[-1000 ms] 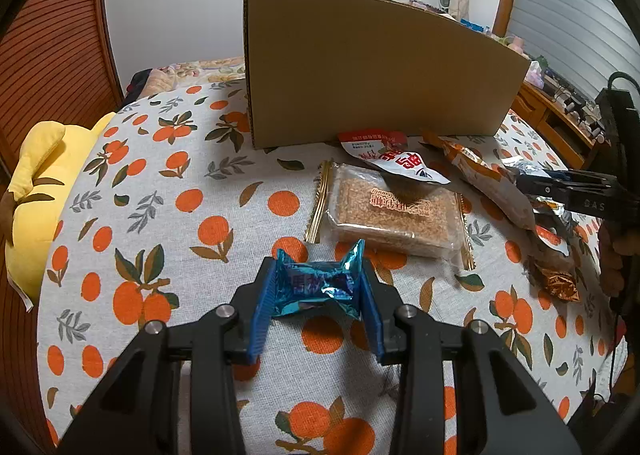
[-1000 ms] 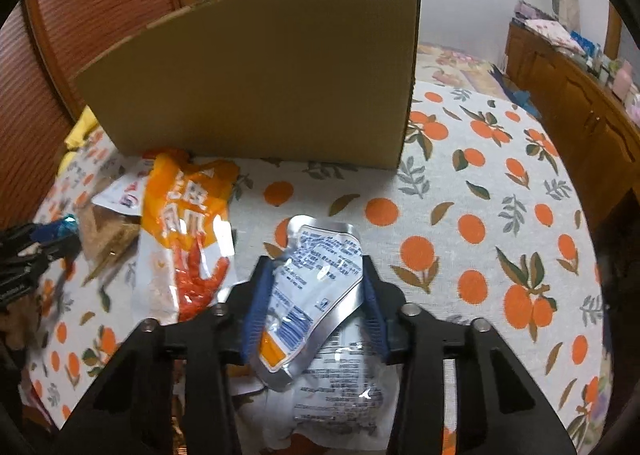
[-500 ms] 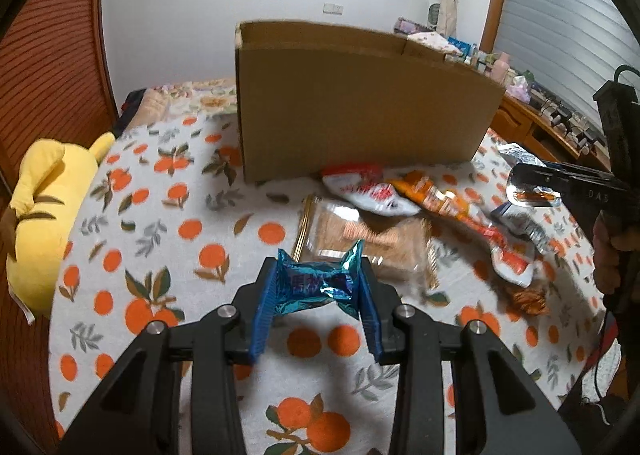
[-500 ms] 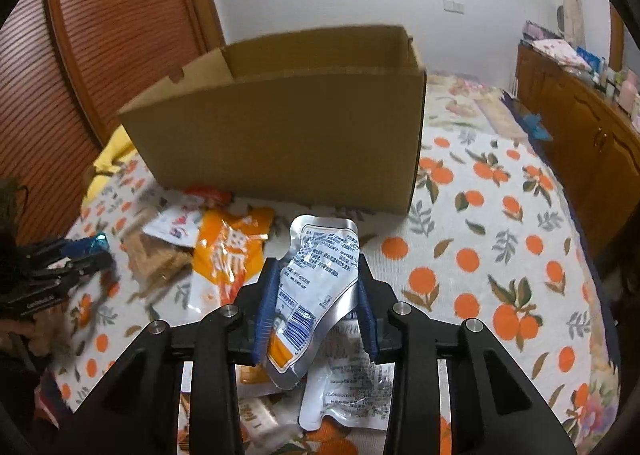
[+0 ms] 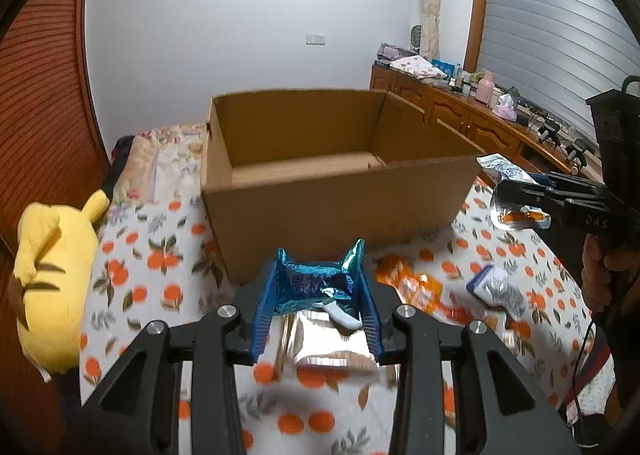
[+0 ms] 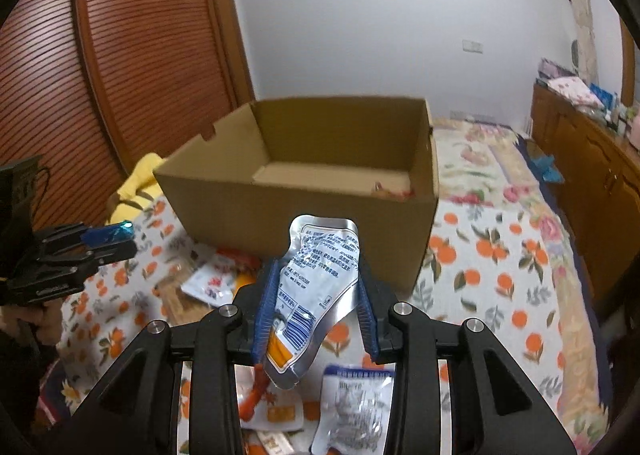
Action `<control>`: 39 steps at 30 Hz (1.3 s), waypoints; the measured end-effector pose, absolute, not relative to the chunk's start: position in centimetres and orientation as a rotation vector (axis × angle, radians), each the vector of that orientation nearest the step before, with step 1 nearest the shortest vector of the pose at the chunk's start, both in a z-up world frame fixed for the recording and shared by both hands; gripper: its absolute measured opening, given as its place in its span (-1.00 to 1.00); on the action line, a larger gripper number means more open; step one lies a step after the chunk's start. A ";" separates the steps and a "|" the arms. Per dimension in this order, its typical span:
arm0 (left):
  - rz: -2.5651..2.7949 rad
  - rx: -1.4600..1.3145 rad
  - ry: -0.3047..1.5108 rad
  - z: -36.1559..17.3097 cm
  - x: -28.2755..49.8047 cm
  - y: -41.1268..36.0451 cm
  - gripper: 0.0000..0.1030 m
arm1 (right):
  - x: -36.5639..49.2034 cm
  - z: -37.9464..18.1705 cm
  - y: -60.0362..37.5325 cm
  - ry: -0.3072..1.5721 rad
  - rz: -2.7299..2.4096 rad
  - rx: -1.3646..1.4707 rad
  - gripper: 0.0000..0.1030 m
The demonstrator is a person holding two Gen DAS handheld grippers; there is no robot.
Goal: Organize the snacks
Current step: 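Lift both snacks over the cardboard box and open both tools to drop them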
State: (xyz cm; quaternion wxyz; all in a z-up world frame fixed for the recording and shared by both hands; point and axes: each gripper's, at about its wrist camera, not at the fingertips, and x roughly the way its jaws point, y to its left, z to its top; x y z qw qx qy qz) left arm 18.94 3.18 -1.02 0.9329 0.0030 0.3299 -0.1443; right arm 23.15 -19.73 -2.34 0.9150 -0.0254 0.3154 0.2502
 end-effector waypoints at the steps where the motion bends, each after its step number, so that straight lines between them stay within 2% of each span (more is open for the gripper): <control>1: -0.296 0.007 0.669 -0.7 19.2 3.1 -0.28 | 23.4 -2.0 -19.7 0.641 0.521 -0.055 -0.31; 13: -0.285 0.024 0.606 2.8 25.5 2.8 -0.28 | 27.5 0.9 -18.0 0.570 0.565 -0.105 -0.30; 32: -0.265 0.042 0.656 0.6 31.6 2.4 -0.26 | 34.0 -0.8 -14.7 0.609 0.587 -0.130 -0.29; 39: -0.260 0.050 0.661 0.5 31.9 2.0 -0.17 | 34.9 -1.7 -14.0 0.636 0.594 -0.141 -0.28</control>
